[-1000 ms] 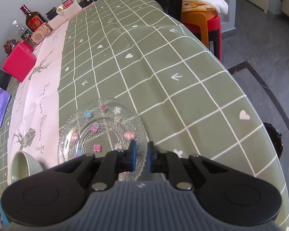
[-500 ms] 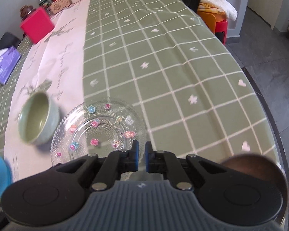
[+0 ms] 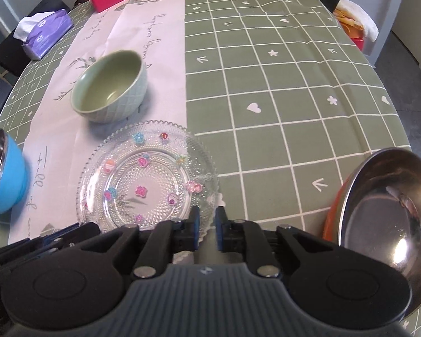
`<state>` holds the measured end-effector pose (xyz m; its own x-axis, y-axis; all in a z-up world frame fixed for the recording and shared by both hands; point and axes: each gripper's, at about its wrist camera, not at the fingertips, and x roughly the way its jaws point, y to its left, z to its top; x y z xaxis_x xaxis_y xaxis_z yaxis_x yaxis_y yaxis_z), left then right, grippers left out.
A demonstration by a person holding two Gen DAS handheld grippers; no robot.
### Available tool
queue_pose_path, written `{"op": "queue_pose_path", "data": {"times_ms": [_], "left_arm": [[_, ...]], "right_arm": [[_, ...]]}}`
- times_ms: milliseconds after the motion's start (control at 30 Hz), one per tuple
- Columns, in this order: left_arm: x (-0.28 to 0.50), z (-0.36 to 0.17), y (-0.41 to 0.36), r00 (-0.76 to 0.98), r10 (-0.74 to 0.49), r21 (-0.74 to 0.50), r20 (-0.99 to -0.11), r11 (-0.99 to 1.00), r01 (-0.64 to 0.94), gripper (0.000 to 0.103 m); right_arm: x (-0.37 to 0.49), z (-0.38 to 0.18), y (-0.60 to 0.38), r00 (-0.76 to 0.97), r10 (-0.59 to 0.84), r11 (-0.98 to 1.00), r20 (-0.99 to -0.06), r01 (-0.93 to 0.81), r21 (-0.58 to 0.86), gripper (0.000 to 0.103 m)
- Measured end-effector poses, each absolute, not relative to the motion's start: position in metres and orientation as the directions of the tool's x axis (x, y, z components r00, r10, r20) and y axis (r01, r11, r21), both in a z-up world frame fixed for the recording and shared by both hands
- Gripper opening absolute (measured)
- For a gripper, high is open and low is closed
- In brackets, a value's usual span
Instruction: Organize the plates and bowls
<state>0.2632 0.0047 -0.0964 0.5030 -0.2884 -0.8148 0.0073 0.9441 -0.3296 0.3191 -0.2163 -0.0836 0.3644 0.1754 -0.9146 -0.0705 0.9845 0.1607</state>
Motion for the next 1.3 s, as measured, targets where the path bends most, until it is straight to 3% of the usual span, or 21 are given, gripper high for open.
{"op": "queue_pose_path", "data": {"times_ms": [33, 67, 133, 333, 633, 733, 1300], "left_arm": [[0.264, -0.095, 0.006, 0.519, -0.282, -0.321, -0.807, 0.947, 0.015, 0.018], [0.265, -0.093, 0.008, 0.542, -0.266, -0.307, -0.797, 0.952, 0.016, 0.019], [0.267, -0.091, 0.012, 0.588, -0.234, -0.28, -0.774, 0.96, 0.013, 0.028], [0.283, -0.098, 0.015, 0.6, -0.281, -0.329, -0.748, 0.944, 0.032, 0.029], [0.285, -0.111, 0.016, 0.58, -0.34, -0.365, -0.74, 0.928, 0.079, 0.029], [0.286, -0.111, 0.016, 0.576, -0.343, -0.363, -0.742, 0.928, 0.085, 0.028], [0.268, -0.088, 0.021, 0.617, -0.291, -0.347, -0.731, 0.937, 0.03, 0.025]], "right_arm": [[0.319, -0.082, -0.215, 0.38, 0.177, 0.984, -0.908, -0.086, 0.156, 0.036], [0.321, -0.082, -0.214, 0.398, 0.169, 0.985, -0.902, -0.102, 0.139, 0.039], [0.325, -0.081, -0.216, 0.424, 0.169, 0.985, -0.89, -0.108, 0.135, 0.039], [0.347, -0.087, -0.224, 0.414, 0.213, 0.977, -0.885, -0.111, 0.184, 0.039], [0.35, -0.1, -0.232, 0.388, 0.275, 0.961, -0.879, -0.117, 0.249, 0.029], [0.348, -0.101, -0.232, 0.382, 0.302, 0.953, -0.873, -0.119, 0.277, 0.02], [0.322, -0.091, -0.229, 0.4, 0.321, 0.945, -0.859, -0.077, 0.317, 0.019]]}}
